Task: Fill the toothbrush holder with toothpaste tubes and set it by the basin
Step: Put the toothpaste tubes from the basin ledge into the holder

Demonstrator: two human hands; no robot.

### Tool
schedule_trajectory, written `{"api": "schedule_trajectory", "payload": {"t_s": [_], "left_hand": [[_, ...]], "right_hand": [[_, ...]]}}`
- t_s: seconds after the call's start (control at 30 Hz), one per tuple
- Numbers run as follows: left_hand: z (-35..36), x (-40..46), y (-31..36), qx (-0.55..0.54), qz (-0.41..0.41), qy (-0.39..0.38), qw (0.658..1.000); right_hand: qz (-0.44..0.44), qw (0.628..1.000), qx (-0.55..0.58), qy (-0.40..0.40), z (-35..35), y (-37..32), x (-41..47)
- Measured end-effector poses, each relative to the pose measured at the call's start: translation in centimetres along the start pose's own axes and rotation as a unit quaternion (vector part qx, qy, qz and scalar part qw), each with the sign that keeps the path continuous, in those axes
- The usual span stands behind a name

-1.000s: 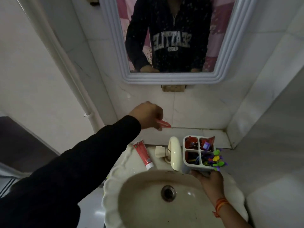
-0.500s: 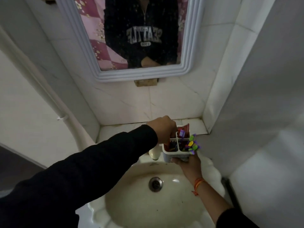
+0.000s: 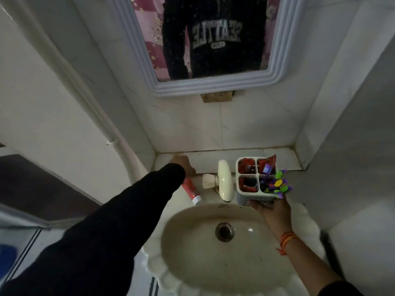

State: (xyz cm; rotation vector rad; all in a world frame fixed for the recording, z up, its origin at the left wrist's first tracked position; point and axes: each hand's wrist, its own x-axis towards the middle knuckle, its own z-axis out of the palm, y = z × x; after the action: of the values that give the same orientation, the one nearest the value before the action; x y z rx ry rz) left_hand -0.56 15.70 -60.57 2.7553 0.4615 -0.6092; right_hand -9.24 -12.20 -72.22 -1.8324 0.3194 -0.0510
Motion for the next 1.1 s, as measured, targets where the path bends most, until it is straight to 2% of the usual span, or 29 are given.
{"api": "schedule_trajectory", "payload": {"t_s": [0.1, 0.2, 0.33, 0.4, 0.47, 0.6, 0.73, 0.83, 0.97, 1.1], "left_hand": [[2.7, 0.4, -1.7, -0.074, -0.075, -0.048, 0.993], [4.8, 1.4, -2.3, -0.111, -0.099, 0.022, 0.989], [5.3, 1.2, -1.9, -0.240, -0.155, 0.072, 0.956], [5.1, 1.0, -2.1, -0.217, -0.141, 0.073, 0.963], [4.8, 0.7, -2.4, -0.206, -0.125, 0.108, 0.964], [1.8, -1.3, -1.3, -0.276, -0.050, 0.176, 0.943], [-2.9, -4.7, 1.3, -0.306, 0.103, 0.229, 0.918], [-5.5, -7.3, 4.0, -0.212, 0.216, 0.239, 0.923], [-7.0, -9.6, 7.6, -0.077, 0.361, 0.193, 0.909], [-5.5, -10.2, 10.5, 0.033, 0.416, 0.115, 0.902]], "right_hand": [[0.003, 1.000, 0.002, -0.005, 0.1, 0.0, 0.0], [0.019, 1.000, 0.005, -0.010, 0.1, 0.3, 0.1], [0.041, 0.998, 0.035, -0.016, 0.2, 2.0, 0.9], [0.049, 0.998, 0.045, -0.017, 0.4, 2.3, 1.2], [0.041, 0.998, 0.051, -0.018, 0.5, 2.6, 1.4], [0.030, 0.999, 0.034, -0.019, 0.1, 0.9, 0.7], [0.008, 1.000, 0.026, -0.006, 0.2, -0.2, 0.3], [-0.002, 1.000, 0.025, -0.001, 0.2, -0.5, 0.1], [-0.014, 1.000, 0.023, -0.002, -0.1, -1.4, -0.3], [-0.008, 1.000, 0.010, -0.012, -0.3, -1.3, -0.3]]}}
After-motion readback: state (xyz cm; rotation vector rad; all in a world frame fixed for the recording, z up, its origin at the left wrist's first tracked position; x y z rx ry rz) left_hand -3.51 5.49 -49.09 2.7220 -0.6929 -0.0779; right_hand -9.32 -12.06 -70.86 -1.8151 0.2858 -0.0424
